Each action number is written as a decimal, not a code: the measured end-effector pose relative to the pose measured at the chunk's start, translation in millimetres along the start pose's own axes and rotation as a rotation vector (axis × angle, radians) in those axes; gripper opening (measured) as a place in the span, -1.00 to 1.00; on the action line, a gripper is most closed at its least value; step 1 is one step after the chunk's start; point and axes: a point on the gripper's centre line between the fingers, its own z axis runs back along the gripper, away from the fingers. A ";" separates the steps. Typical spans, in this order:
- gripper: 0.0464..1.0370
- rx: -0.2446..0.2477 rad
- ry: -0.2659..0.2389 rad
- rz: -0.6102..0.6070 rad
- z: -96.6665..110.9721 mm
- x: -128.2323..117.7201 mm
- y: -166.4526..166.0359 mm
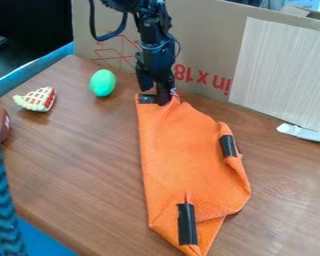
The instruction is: Fold fabric from top left to bottom right
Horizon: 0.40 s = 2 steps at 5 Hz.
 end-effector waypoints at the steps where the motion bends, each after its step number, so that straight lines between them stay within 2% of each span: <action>1: 0.93 0.019 0.030 0.004 -8.3 -0.4 4.2; 2: 0.87 0.028 0.066 0.009 -15.5 2.3 4.8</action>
